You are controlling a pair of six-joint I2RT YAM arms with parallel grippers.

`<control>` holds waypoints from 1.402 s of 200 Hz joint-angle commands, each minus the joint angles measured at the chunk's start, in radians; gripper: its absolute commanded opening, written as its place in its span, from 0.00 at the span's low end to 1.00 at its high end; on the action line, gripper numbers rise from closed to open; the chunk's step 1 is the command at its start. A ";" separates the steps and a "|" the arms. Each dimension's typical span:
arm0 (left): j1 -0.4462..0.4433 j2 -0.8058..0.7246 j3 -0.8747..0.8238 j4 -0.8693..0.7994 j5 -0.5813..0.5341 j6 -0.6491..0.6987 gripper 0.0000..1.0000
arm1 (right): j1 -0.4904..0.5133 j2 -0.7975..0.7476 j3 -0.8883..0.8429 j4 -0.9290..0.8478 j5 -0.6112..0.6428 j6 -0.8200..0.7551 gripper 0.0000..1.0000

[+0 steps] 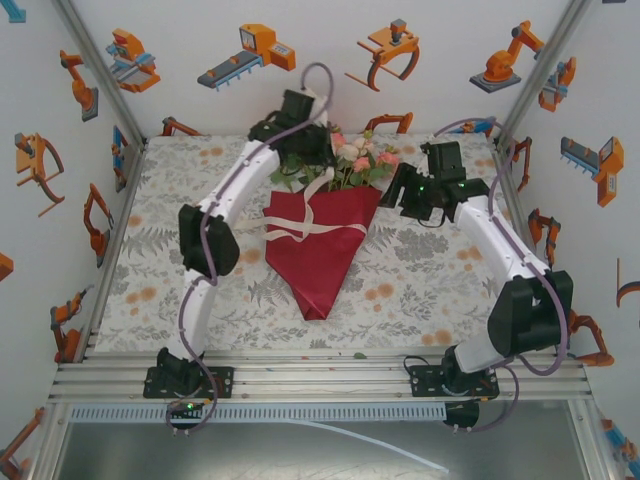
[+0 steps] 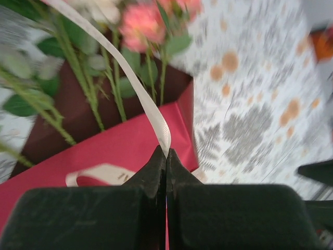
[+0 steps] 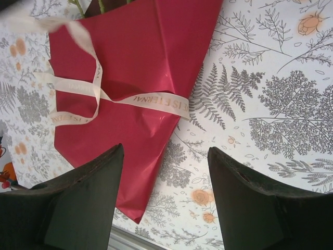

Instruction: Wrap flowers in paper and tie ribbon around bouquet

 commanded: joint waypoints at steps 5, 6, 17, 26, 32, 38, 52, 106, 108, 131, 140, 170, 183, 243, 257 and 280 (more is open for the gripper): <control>-0.049 0.006 -0.049 -0.156 0.078 0.249 0.11 | 0.004 -0.067 -0.023 0.014 0.013 -0.045 0.61; -0.052 0.005 -0.052 -0.158 0.075 0.255 0.12 | 0.004 -0.069 -0.024 0.014 0.014 -0.045 0.61; -0.073 -0.009 -0.091 -0.170 0.040 0.291 0.23 | 0.004 -0.083 -0.033 0.014 0.023 -0.056 0.61; -0.079 -0.018 -0.115 -0.171 0.026 0.291 0.25 | 0.002 -0.089 -0.036 0.014 0.025 -0.066 0.61; -0.080 -0.026 -0.126 -0.172 0.031 0.288 0.25 | 0.002 -0.091 -0.038 0.015 0.025 -0.071 0.61; -0.080 -0.034 -0.133 -0.172 0.032 0.287 0.26 | 0.001 -0.093 -0.036 0.014 0.024 -0.075 0.61; -0.080 -0.059 -0.139 -0.184 0.016 0.308 0.31 | 0.001 -0.091 -0.033 0.014 0.020 -0.083 0.62; -0.092 -0.140 -0.181 -0.270 -0.151 0.479 0.50 | -0.002 -0.062 -0.014 0.025 -0.007 -0.098 0.61; -0.093 -0.141 -0.183 -0.270 -0.154 0.482 0.50 | -0.002 -0.060 -0.014 0.028 -0.012 -0.100 0.61; -0.094 -0.166 -0.192 -0.267 -0.111 0.496 0.50 | 0.000 -0.025 -0.018 0.072 -0.080 -0.137 0.61; -0.096 -0.184 -0.210 -0.249 -0.076 0.498 0.51 | 0.008 0.005 -0.003 0.077 -0.106 -0.158 0.61; -0.072 -0.319 -0.393 -0.046 0.061 0.390 0.51 | 0.065 0.128 0.090 0.062 -0.172 -0.286 0.61; -0.046 -0.396 -0.515 0.113 0.077 0.250 0.51 | 0.086 0.191 0.151 0.023 -0.167 -0.318 0.61; 0.022 -0.551 -0.959 0.549 0.056 -0.294 0.56 | 0.136 0.492 0.452 -0.166 -0.029 -0.140 0.55; 0.020 -0.526 -0.936 0.476 0.081 -0.186 0.57 | 0.155 0.535 0.493 -0.188 -0.030 -0.126 0.54; 0.014 -0.486 -0.893 0.401 0.138 0.000 0.59 | 0.179 0.590 0.540 -0.211 -0.024 -0.108 0.52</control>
